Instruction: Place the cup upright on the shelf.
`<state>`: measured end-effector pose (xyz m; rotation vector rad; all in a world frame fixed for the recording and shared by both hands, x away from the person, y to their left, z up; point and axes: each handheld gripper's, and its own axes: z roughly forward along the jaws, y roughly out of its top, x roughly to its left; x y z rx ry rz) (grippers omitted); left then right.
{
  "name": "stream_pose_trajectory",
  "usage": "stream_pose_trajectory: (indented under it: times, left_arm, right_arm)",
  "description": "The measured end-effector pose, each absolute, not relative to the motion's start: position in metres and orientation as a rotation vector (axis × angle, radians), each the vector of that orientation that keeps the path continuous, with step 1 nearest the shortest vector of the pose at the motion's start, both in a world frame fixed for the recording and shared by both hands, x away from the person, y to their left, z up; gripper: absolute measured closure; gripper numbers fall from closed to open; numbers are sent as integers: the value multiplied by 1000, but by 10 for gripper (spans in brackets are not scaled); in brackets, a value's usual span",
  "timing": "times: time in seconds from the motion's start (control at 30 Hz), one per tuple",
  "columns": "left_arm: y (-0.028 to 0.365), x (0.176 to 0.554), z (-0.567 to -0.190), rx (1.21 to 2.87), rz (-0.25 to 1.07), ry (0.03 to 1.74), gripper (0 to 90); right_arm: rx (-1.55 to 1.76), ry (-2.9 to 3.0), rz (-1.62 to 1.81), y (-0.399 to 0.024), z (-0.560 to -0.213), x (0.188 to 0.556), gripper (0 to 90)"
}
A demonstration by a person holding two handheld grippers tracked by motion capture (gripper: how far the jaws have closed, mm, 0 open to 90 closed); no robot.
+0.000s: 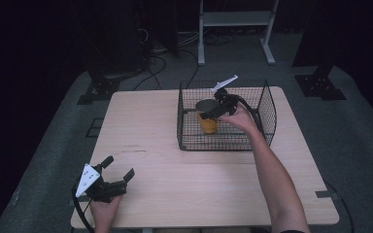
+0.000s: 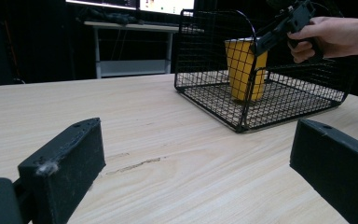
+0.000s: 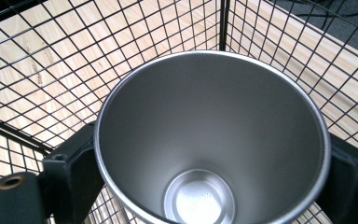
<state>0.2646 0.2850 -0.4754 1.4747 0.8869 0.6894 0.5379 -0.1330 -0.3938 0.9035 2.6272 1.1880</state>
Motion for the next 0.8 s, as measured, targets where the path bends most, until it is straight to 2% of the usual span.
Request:
stream_pose_trajectory:
  times: [0.8]
  left_arm:
    - [285,265,-475,1475,690,885,24]
  right_arm:
    - [871,2642,1192,-134,-391,533,58]
